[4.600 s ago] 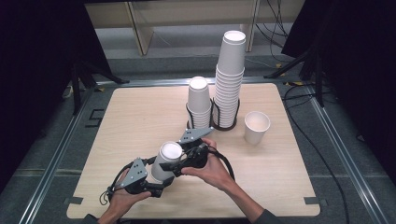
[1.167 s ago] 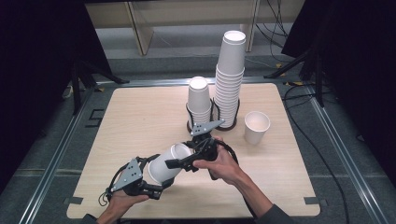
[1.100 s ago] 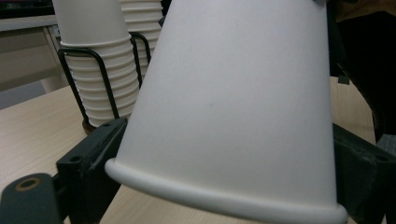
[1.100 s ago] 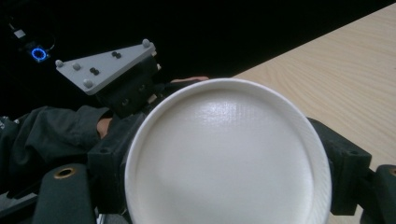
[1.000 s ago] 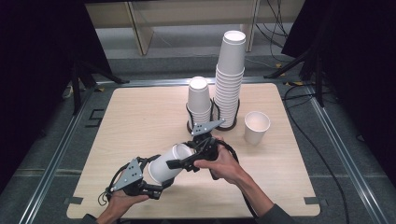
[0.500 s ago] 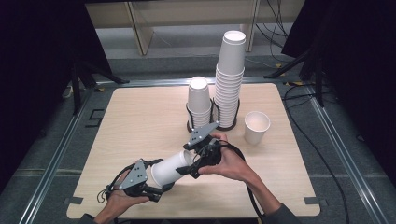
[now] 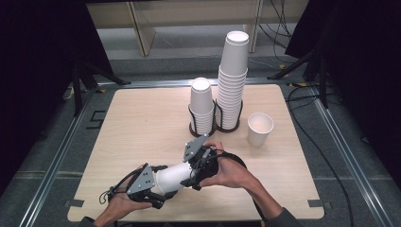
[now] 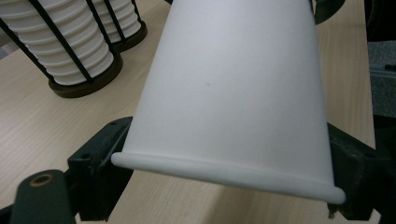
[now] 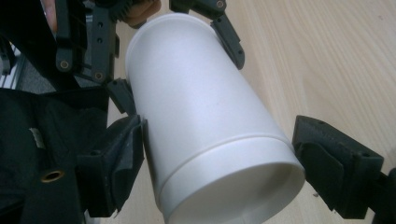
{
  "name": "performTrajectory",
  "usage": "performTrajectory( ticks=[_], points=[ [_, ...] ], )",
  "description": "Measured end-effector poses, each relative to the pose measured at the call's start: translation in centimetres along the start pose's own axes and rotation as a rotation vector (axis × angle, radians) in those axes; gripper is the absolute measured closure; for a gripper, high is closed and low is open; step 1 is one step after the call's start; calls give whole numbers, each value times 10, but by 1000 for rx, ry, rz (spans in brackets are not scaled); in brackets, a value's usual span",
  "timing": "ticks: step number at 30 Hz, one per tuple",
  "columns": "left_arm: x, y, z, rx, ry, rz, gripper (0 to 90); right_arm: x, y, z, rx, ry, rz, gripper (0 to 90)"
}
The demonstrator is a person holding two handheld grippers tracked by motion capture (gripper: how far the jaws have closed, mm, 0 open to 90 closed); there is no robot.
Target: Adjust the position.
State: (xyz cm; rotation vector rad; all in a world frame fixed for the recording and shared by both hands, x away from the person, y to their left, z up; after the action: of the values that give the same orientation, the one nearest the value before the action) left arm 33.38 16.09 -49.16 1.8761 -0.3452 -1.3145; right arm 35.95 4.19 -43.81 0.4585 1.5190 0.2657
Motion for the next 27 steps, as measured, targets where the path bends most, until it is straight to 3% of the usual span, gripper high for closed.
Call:
performTrajectory(
  ticks=[1, 2, 6, 15, 20, 21, 23, 26, 27],
  points=[
    [0, 0, 1, -2, -6, 2, 143, 2, 0, 1, -41, -11, -5, 184],
    [1, 1, 1, 7, -12, 2, 143, 4, -1, -1, -30, -2, -18, 180],
    [3, 0, 3, 20, -21, -7, 143, 12, -2, -2, -59, 6, -47, 173],
    [0, 2, 7, 42, -49, 4, 138, 18, -5, -8, -90, 42, -74, 188],
    [0, 3, 8, 27, -77, 47, 128, 17, -6, -9, -106, 68, -64, 205],
    [-1, 2, 8, 27, -79, 46, 126, 16, -7, -9, -92, 54, -70, 209],
    [-1, 4, 9, 17, -98, 70, 119, 14, -7, -10, -131, 69, -56, 219],
    [-5, 5, 8, 22, -115, 85, 119, 10, -7, -9, -147, 69, -39, 234],
    [-5, 7, 9, 16, -124, 113, 119, 7, -7, -11, -138, 83, -29, 238]
  ],
)
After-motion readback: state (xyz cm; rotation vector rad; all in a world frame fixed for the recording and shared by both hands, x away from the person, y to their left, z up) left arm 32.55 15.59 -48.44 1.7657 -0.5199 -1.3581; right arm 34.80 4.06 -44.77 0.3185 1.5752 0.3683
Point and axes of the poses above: each handheld gripper's, and its own axes: x roughly forward along the jaws, y roughly out of its top, z roughly to its right, the point moved 8 cm from there along x, roughly forward along the jaws, and after that the axes turned 13 degrees about -z, right-handed, at the moved point
